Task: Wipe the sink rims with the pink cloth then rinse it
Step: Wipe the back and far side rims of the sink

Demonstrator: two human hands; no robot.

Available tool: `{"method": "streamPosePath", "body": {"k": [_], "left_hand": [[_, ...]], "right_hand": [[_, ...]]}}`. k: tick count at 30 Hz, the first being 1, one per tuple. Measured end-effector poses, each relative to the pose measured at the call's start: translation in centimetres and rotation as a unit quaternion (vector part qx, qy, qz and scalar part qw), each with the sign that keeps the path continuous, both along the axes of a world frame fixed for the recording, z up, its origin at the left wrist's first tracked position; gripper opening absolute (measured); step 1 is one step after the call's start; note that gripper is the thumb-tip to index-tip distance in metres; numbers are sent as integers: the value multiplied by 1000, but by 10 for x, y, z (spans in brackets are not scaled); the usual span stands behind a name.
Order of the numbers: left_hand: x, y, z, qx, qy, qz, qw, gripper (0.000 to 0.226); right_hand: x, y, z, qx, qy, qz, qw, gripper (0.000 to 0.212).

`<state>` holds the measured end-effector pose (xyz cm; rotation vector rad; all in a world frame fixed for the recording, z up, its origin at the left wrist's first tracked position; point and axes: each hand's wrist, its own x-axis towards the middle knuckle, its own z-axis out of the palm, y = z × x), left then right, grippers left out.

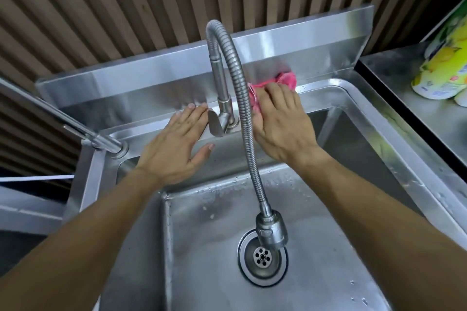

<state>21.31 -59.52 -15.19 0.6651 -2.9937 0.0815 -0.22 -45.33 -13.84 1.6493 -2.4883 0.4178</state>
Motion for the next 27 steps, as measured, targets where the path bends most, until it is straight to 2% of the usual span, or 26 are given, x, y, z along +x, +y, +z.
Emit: {"method": "streamPosePath", "body": {"k": [2,3,8,11,15,21,24,27], "left_hand": [[-4,6,0,13,11,22,1000,75],[-5,7,0,18,15,29,999,74],[-5,10,-2,14,22,46,999,69],[-5,12,0,17,15,54,998,71],[-5,11,1,11,7,54,998,74],[-6,7,-5,-8,-1,54,999,73],[-6,9,-6,1,4,62,998,69],[-6,12,-4,9,7,75,997,67]], "right_hand": [[19,-6,0,10,-32,-48,998,60],[29,-10,-2,18,-38,-40,998,61],[17,-5,-2,31,6,86,996,57],[-2,8,-3,11,-4,28,1000,57],[12,2,-3,4,-42,-61,997,57],[-10,13,-3,17,-5,49,999,56],[-19,15,-7,-7,-22,-27,999,57],[5,-1,-4,-19,-63,-122,990,59]]}}
